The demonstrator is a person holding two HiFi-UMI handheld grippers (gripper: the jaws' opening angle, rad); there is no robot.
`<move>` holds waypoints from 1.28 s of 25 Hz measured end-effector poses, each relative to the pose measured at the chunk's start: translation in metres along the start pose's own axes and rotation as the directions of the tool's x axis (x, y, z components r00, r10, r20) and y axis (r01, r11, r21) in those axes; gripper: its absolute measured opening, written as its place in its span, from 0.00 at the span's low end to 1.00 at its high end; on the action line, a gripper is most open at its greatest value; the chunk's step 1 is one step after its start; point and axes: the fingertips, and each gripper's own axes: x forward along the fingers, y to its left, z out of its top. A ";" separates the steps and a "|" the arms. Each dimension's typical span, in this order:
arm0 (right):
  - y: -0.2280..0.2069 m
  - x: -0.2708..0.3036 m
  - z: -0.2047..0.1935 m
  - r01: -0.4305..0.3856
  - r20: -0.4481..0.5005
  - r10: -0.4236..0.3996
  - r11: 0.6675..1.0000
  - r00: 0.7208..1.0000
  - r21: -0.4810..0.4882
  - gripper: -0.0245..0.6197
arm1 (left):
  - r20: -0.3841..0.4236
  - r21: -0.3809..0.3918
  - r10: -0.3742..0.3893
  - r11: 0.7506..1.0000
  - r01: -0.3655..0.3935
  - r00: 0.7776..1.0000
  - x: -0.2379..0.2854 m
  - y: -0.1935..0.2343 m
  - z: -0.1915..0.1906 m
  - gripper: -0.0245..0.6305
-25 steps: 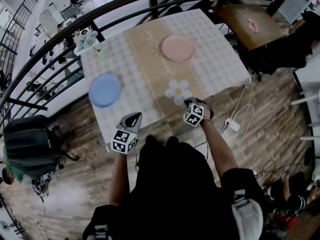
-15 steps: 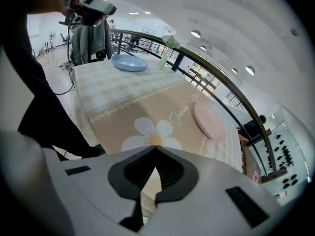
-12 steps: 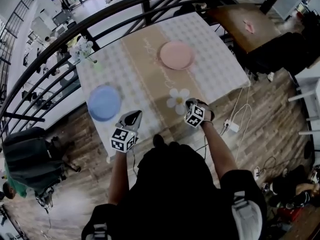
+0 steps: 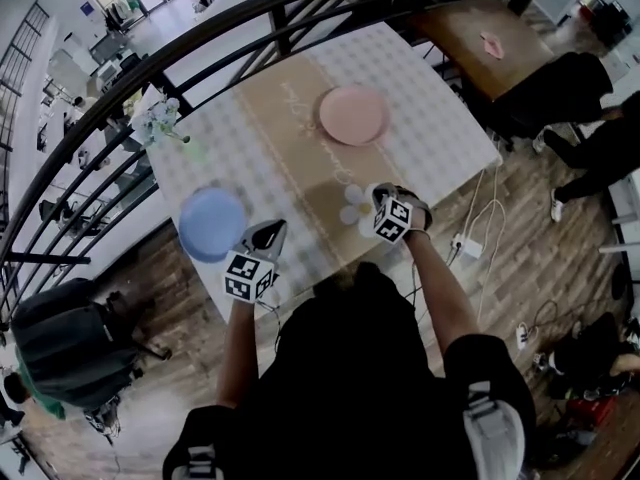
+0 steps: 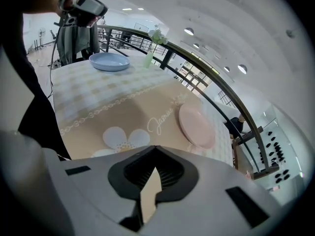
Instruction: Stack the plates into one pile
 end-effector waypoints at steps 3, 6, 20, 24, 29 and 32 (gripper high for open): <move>-0.012 0.007 0.001 0.003 0.002 -0.003 1.000 1.000 -0.002 0.04 | -0.006 0.000 0.005 1.000 -0.005 1.000 0.004 0.006 0.002 0.04; -0.023 0.014 0.002 -0.006 -0.002 0.006 1.000 1.000 -0.007 0.04 | -0.008 -0.007 0.024 1.000 -0.024 1.000 0.006 0.014 0.007 0.04; -0.080 0.069 0.015 -0.103 0.053 0.111 0.985 0.992 -0.138 0.04 | -0.010 -0.060 0.152 0.986 -0.153 0.988 0.063 0.031 0.030 0.04; -0.094 0.087 0.014 -0.112 0.064 0.126 0.975 0.990 -0.191 0.04 | -0.014 -0.077 0.195 0.978 -0.195 0.981 0.075 0.030 0.032 0.04; -0.104 0.103 0.009 -0.144 0.069 0.166 0.958 0.984 -0.249 0.06 | -0.017 -0.108 0.269 0.957 -0.269 0.963 0.083 0.026 0.033 0.04; -0.109 0.110 0.012 -0.153 0.074 0.181 0.945 0.981 -0.290 0.08 | -0.011 -0.120 0.311 0.943 -0.310 0.950 0.085 0.031 0.037 0.04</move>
